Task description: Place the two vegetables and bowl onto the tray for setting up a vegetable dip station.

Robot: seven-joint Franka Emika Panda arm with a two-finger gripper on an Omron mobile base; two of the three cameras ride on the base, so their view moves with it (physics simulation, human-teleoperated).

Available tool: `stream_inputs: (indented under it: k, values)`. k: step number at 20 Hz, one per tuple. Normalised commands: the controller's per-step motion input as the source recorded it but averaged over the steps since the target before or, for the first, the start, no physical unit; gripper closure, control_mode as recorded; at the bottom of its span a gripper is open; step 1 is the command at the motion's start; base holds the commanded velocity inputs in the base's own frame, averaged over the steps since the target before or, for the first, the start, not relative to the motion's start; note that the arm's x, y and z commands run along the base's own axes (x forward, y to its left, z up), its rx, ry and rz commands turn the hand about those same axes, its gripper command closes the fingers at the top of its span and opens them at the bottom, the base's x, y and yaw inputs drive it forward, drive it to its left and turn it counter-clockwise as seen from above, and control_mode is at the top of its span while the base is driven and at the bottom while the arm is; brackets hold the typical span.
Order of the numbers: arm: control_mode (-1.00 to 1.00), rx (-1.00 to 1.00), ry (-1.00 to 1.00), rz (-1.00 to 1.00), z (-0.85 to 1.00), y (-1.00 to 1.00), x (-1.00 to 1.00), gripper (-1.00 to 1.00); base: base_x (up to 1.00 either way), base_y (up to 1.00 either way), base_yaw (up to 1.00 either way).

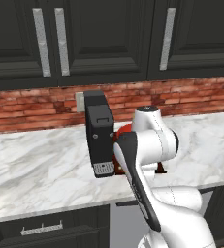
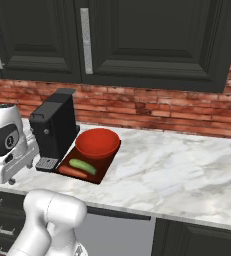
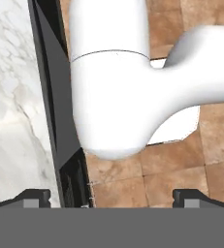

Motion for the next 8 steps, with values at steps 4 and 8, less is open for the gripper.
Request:
stream_inputs:
  k: [4, 8]
  values:
    - [-1.0, -0.04, 0.04, -0.1, -0.09, 0.61, -0.07, -1.0, 0.0, 0.0, 0.0]
    - [-1.0, 0.0, 0.0, -0.09, -0.05, 0.32, -0.01, -1.0, 0.0, 0.0, 0.0]
